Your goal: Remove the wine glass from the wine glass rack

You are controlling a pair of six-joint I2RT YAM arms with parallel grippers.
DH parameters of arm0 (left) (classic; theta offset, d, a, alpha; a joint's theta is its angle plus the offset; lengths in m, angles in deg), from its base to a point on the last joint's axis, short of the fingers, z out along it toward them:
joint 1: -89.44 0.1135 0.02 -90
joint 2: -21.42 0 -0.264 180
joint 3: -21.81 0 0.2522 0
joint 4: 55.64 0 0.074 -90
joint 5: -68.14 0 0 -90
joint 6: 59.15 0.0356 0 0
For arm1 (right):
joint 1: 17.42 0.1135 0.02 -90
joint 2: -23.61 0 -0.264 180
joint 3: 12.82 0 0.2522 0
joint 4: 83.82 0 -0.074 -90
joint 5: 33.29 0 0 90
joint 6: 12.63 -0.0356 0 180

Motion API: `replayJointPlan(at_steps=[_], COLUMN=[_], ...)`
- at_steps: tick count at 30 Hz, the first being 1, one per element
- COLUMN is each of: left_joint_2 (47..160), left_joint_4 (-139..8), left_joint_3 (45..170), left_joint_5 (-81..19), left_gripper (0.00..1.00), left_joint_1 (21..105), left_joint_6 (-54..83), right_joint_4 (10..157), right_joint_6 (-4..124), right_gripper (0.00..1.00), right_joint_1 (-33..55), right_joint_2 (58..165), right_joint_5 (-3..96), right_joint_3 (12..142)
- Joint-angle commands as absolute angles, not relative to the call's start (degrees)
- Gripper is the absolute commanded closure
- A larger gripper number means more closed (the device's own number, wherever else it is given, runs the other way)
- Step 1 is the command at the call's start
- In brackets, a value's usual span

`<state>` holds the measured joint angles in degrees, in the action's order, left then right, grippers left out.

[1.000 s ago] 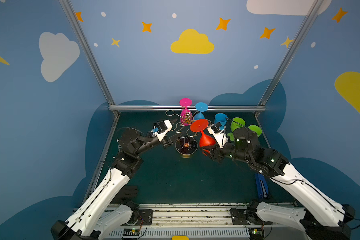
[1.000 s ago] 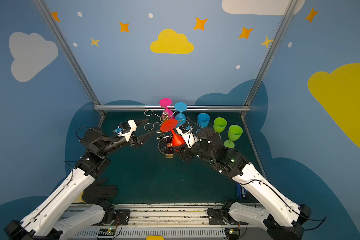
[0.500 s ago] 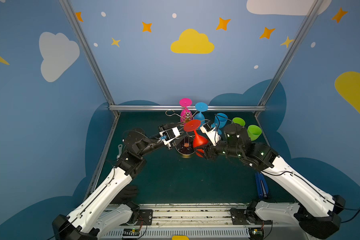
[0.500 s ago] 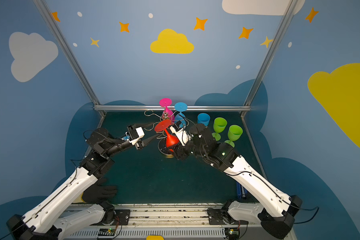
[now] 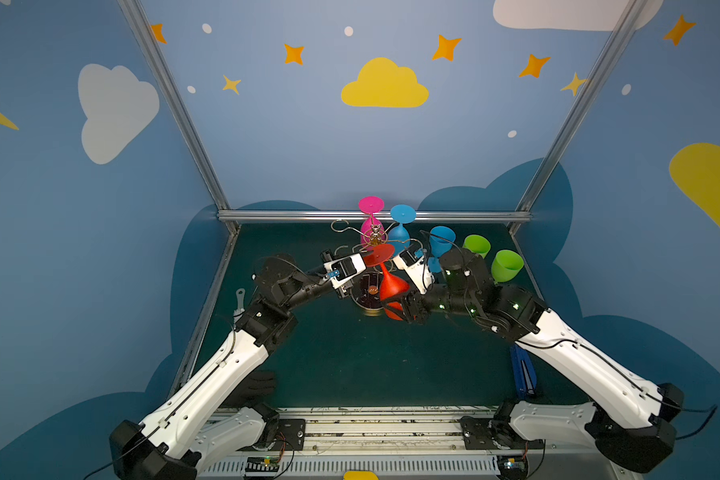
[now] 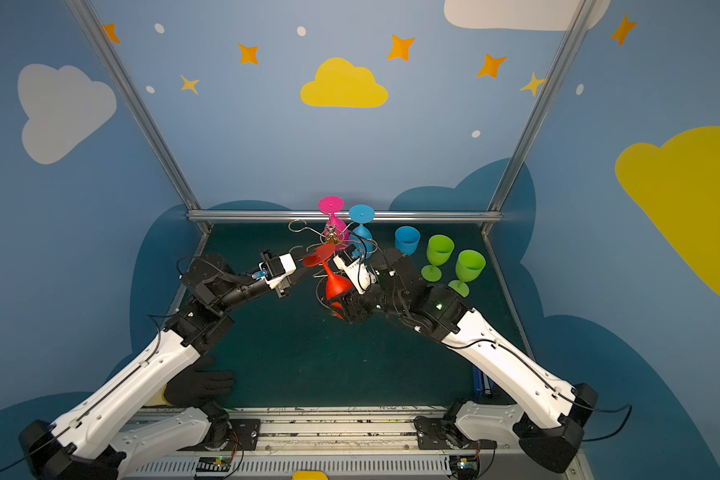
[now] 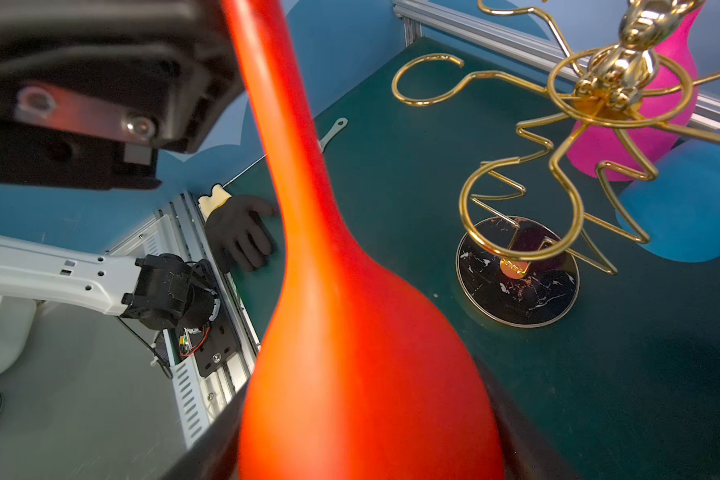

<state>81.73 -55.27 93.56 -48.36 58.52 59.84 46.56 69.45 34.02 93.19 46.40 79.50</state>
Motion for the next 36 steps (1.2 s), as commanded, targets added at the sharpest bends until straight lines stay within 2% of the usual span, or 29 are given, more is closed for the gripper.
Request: replayJointPlan(at_steps=[1, 4, 6, 9, 11, 24, 31, 36], left_joint_2=[81.1, 80.8, 80.6, 80.3, 79.9, 77.1, 77.0, 76.9], left_joint_4=[-54.7, -55.4, -55.5, -55.3, -55.2, -49.4, -47.6, -47.3], left_joint_3=[94.7, 94.8, 94.5, 93.9, 93.5, 87.1, 86.0, 85.7], left_joint_5=[-46.5, -45.2, -44.5, -43.2, -41.9, -31.2, -32.0, -33.2], left_gripper=[0.83, 0.96, 0.97, 0.97, 0.97, 0.97, 0.97, 0.97], left_joint_1=[58.3, 58.3, 58.3, 58.3, 58.3, 58.4, 58.4, 58.4], left_joint_6=[59.5, 59.0, 58.6, 57.1, 55.3, 28.1, 23.3, 23.1], right_joint_4=[46.2, 45.7, 45.7, 46.5, 47.5, 56.3, 57.4, 57.7], right_joint_6=[69.2, 69.0, 69.0, 68.7, 68.6, 69.2, 68.5, 67.8], right_gripper=[0.74, 0.55, 0.41, 0.26, 0.22, 0.17, 0.17, 0.24], right_joint_1=[34.4, 34.5, 34.5, 34.4, 34.2, 32.8, 32.5, 32.2], right_joint_2=[93.4, 93.1, 92.4, 91.0, 89.9, 74.0, 65.4, 65.0], right_joint_5=[45.7, 45.5, 45.8, 46.4, 46.1, 46.8, 56.5, 58.6], right_joint_3=[81.5, 82.0, 82.0, 81.6, 81.2, 75.9, 69.5, 67.5])
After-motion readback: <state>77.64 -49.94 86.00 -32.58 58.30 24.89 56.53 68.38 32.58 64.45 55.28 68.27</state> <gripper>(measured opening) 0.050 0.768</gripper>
